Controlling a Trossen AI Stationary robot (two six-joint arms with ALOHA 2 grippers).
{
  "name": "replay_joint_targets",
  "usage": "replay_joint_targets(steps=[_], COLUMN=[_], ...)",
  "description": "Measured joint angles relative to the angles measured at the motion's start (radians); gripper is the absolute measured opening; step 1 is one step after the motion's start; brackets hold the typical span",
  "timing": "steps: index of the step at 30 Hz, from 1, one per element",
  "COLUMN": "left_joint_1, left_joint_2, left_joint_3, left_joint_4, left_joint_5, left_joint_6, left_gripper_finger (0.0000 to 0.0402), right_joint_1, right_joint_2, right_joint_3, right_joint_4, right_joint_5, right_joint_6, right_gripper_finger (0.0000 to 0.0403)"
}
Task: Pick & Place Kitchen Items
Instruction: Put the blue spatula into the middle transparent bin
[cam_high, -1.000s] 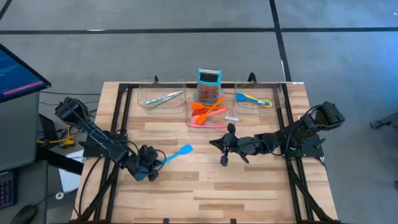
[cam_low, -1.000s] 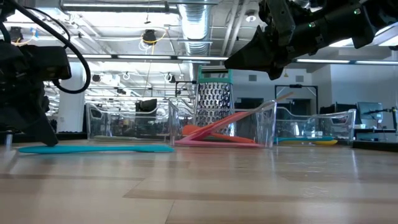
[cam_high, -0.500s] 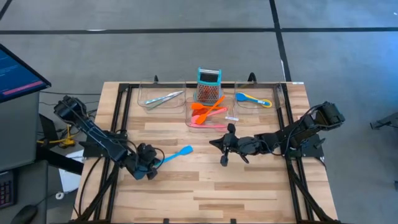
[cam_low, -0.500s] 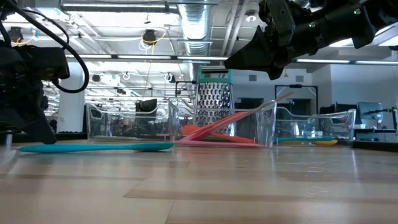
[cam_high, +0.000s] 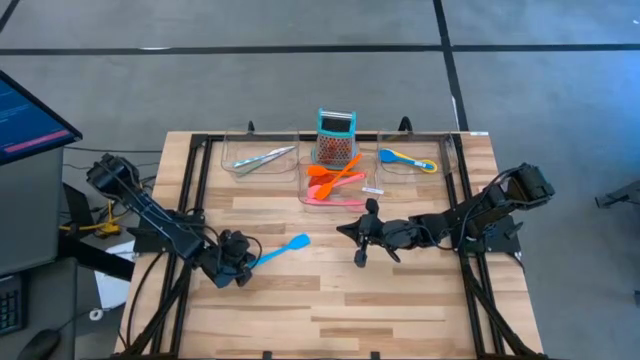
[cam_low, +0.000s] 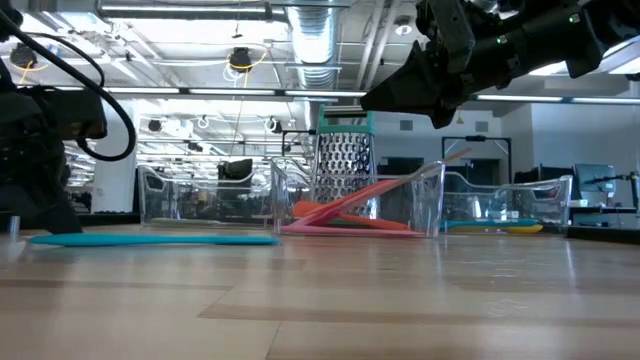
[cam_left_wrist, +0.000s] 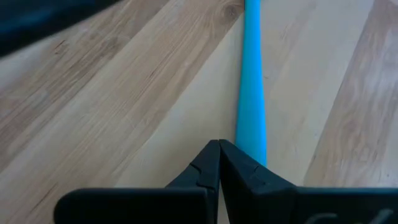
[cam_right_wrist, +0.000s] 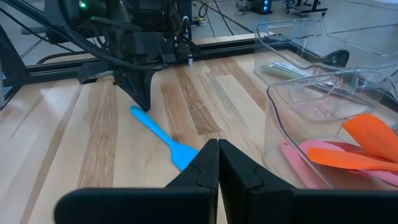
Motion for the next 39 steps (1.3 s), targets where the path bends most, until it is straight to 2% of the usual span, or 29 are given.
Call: replay_joint_targets(steps=[7,15,20,24,39], left_joint_1=[0.000,0.000,0.000,0.000,0.000], left_joint_2=[0.000,0.000,0.000,0.000,0.000], left_joint_3=[0.000,-0.001,0.029,0.061,0.063], left_joint_4=[0.002,0.006,0.009,0.015,0.017], left_joint_5=[0.000,-0.049,-0.069,-0.056,-0.014], left_joint_6=[0.003,0.010,0.076,0.113,0.078], left_gripper_finger=[0.0001,0.0001,0.0001,0.0001,0.0001], right_joint_1=[-0.002,-0.007,-0.007,-0.007,-0.006], right_joint_2=[0.000,0.000,0.000,0.000,0.000], right_joint_3=[0.000,0.000,0.000,0.000,0.000], right_joint_4=[0.004,0.004,0.004,0.004,-0.001], right_joint_5=[0.000,-0.002,-0.002,-0.002,-0.002], right_joint_6=[0.000,0.000,0.000,0.000,0.000], right_gripper_finger=[0.0000,0.0000,0.0000,0.0000,0.0000])
